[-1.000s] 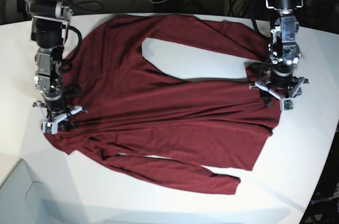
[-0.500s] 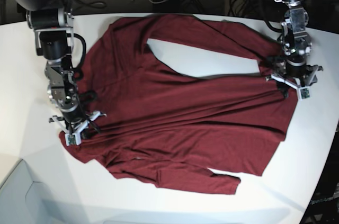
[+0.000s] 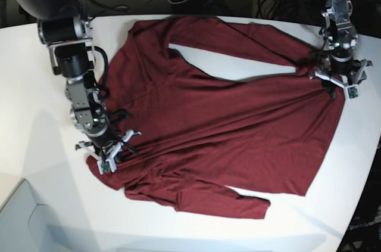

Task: Layout the t-shirt on the table in an organized manner, then fold the t-shirt properly
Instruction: 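Pull the shirt side with the right gripper away from the left gripper, then regrasp the shirt with both grippers and drag it toward the robot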

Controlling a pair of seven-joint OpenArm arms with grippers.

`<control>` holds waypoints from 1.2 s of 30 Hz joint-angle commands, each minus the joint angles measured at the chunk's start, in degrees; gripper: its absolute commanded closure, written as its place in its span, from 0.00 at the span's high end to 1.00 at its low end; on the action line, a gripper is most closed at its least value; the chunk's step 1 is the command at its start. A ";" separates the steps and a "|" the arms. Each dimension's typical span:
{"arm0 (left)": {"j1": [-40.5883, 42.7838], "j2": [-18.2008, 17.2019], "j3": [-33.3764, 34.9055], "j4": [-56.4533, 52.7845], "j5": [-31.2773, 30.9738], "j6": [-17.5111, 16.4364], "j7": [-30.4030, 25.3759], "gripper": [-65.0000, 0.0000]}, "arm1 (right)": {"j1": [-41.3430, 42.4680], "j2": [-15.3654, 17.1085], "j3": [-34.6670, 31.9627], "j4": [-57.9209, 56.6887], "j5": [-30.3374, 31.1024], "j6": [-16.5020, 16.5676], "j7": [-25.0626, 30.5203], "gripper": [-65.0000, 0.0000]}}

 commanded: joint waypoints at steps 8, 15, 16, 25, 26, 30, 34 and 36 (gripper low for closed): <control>0.31 -0.09 -0.14 8.23 1.12 0.34 4.12 0.53 | 2.02 1.86 2.70 7.83 -0.06 -0.17 -0.20 0.00; 0.31 0.17 -0.14 20.27 1.12 0.34 4.21 0.53 | -8.88 2.04 10.44 28.75 -0.06 -0.17 -7.94 0.00; 0.23 0.35 -0.06 21.50 1.12 0.34 4.30 0.53 | -10.90 1.86 11.23 31.74 -0.06 -0.17 -9.61 0.00; -17.18 1.23 11.11 7.35 1.12 0.34 4.21 0.53 | -24.96 -1.65 11.41 38.86 -0.06 -0.17 -11.81 0.00; -19.38 1.23 12.60 4.54 1.12 0.42 4.12 0.53 | -25.58 -2.09 11.41 38.77 -0.06 -0.17 -11.81 0.00; -29.49 3.25 18.14 -7.95 1.21 0.42 4.04 0.53 | -26.55 -2.80 11.76 38.77 -0.06 -0.17 -11.81 0.00; -38.28 5.36 19.20 -22.19 1.47 0.42 3.86 0.53 | -27.43 -2.62 11.76 38.60 -0.06 -0.17 -12.07 0.00; -41.09 5.89 19.29 -27.90 1.56 0.42 2.19 0.53 | -28.04 -1.74 11.76 38.60 -0.14 -0.17 -12.07 0.00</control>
